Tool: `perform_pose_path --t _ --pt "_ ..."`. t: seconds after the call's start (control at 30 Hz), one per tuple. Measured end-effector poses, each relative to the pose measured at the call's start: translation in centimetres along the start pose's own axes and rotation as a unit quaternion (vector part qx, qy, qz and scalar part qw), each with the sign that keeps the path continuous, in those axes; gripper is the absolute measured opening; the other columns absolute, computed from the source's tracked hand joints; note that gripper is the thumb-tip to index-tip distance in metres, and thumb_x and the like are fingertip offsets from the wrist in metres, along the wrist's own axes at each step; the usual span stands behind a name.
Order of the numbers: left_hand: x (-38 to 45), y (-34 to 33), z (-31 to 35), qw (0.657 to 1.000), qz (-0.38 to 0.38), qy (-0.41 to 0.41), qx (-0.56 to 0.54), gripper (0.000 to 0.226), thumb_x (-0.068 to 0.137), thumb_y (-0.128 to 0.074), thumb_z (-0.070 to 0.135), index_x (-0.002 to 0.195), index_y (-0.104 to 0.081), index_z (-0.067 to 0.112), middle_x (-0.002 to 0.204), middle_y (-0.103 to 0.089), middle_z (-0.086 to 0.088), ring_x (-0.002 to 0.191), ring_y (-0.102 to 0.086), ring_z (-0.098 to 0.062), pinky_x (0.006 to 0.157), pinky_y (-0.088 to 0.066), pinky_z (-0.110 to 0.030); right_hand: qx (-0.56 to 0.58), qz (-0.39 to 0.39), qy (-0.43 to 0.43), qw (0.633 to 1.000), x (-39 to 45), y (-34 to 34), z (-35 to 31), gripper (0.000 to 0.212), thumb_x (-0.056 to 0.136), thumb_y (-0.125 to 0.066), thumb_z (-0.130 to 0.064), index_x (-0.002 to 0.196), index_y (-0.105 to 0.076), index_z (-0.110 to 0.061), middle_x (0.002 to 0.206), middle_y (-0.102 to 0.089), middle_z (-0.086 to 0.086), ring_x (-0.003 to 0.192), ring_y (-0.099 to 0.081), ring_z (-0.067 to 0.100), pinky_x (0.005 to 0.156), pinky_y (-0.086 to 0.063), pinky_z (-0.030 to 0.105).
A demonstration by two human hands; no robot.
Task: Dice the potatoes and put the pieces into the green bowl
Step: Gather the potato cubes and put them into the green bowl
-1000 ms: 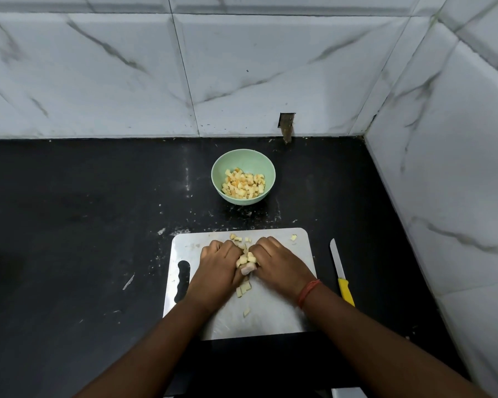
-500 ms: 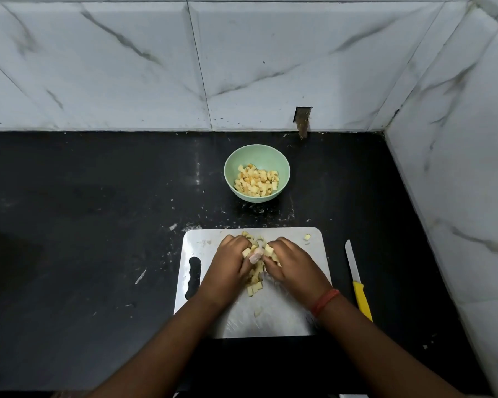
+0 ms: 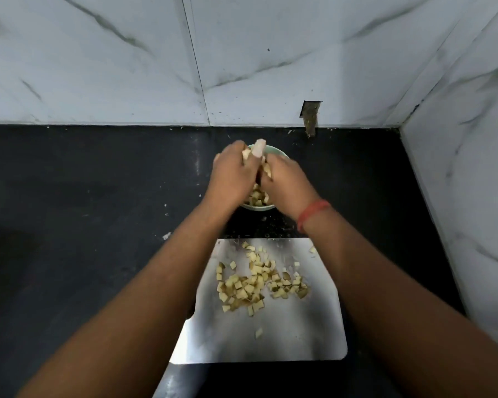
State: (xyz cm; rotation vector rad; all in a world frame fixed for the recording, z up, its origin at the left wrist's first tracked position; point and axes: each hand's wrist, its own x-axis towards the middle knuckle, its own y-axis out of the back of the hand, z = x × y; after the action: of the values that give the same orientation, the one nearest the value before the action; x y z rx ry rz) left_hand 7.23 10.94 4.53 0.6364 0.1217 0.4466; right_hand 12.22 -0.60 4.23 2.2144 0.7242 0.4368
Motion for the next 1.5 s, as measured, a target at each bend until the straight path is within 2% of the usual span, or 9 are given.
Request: perform_pose_path --t 0.1,0.17,0.37,0.5,0.73,0.97,1.1,1.4,1.5 --pt "3.9 0.9 0.5 0.979 -0.128 0.1 0.124 0.049 0.105 -0.041 0.054 0.111 -0.061 0.009 0.097 -0.06 -0.002 0.095 -0.057 -0.024 0.077 -0.038 -0.033 -0.169 -0.17 -0.057 0.969 4.5 0.3 -0.4 0.028 0.096 -0.05 -0.01 0.122 -0.06 -0.005 0.114 -0.065 0.015 0.104 -0.062 0.031 0.081 -0.044 0.029" --pt "5.1 1.4 0.7 0.968 -0.167 0.102 0.157 0.054 0.104 -0.039 0.057 0.12 -0.062 0.011 0.103 -0.06 -0.003 0.096 -0.055 -0.021 0.08 -0.036 -0.031 -0.214 -0.207 -0.084 0.951 5.5 0.4 -0.3 0.028 0.097 -0.051 -0.015 0.122 -0.06 -0.006 0.114 -0.065 0.014 0.099 -0.062 0.028 0.077 -0.045 0.029" --pt "5.1 1.6 0.1 0.974 -0.179 0.095 0.103 0.059 0.104 -0.032 0.061 0.116 -0.068 0.016 0.107 -0.065 0.001 0.099 -0.059 -0.018 0.083 -0.039 -0.031 -0.135 -0.063 -0.049 0.988 4.8 -0.5 0.7 0.019 0.094 -0.049 -0.015 0.102 -0.065 -0.007 0.085 -0.054 0.006 0.083 -0.061 0.029 0.066 -0.042 0.032" --pt "4.4 0.9 -0.6 0.979 -0.172 0.085 0.063 0.057 0.105 -0.03 0.059 0.123 -0.067 0.02 0.113 -0.066 0.003 0.104 -0.059 -0.016 0.085 -0.039 -0.03 -0.124 0.024 -0.028 0.992 3.9 -1.4 1.2 0.02 0.093 -0.047 -0.013 0.102 -0.065 -0.009 0.088 -0.05 -0.001 0.081 -0.053 0.019 0.066 -0.037 0.028" --pt "3.4 0.3 -0.7 0.98 -0.19 0.052 0.028 0.057 0.104 -0.026 0.063 0.135 -0.061 0.03 0.125 -0.068 0.006 0.113 -0.06 -0.012 0.083 -0.042 -0.023 -0.046 0.073 -0.036 0.996 2.5 -1.6 1.2 0.023 0.092 -0.047 -0.009 0.105 -0.066 -0.008 0.099 -0.062 0.007 0.089 -0.06 0.023 0.077 -0.052 0.035" --pt "-0.4 0.4 -0.4 0.988 -0.119 -0.027 -0.095 0.038 0.109 -0.041 0.037 0.141 -0.057 0.022 0.12 -0.057 0.026 0.102 -0.049 0.028 0.091 -0.035 0.002 -0.03 0.16 0.036 0.986 -1.3 -1.6 1.7 0.011 0.091 -0.051 -0.006 0.092 -0.061 -0.008 0.092 -0.058 0.002 0.088 -0.054 0.017 0.077 -0.047 0.03" --pt "-3.7 -0.8 -1.3 0.985 -0.113 -0.093 -0.096 0.038 0.107 -0.05 0.031 0.141 -0.058 0.016 0.137 -0.061 0.007 0.127 -0.052 0.002 0.108 -0.039 -0.018 -0.046 0.176 0.042 0.982 -4.7 -2.3 2.0 0.015 0.088 -0.05 -0.002 0.097 -0.062 -0.005 0.096 -0.059 0.004 0.093 -0.052 0.02 0.083 -0.047 0.033" --pt "-11.0 -0.6 -4.8 0.988 -0.05 -0.146 -0.014 0.04 0.102 -0.047 0.046 0.127 -0.066 0.022 0.121 -0.063 0.014 0.113 -0.058 -0.001 0.094 -0.051 -0.029 -0.078 0.155 0.019 0.985 -11.9 -3.0 4.7 0.015 0.093 -0.052 -0.01 0.102 -0.063 -0.014 0.104 -0.058 -0.002 0.099 -0.05 0.014 0.086 -0.045 0.029" --pt "-13.2 -0.4 -7.2 0.988 -0.073 -0.125 0.059 0.041 0.102 -0.049 0.044 0.134 -0.062 0.022 0.134 -0.059 0.009 0.124 -0.053 -0.008 0.103 -0.046 -0.032 -0.092 0.138 -0.019 0.986 -14.0 -3.6 6.3 0.018 0.094 -0.051 -0.011 0.107 -0.062 -0.013 0.111 -0.058 -0.001 0.106 -0.05 0.015 0.092 -0.046 0.032"
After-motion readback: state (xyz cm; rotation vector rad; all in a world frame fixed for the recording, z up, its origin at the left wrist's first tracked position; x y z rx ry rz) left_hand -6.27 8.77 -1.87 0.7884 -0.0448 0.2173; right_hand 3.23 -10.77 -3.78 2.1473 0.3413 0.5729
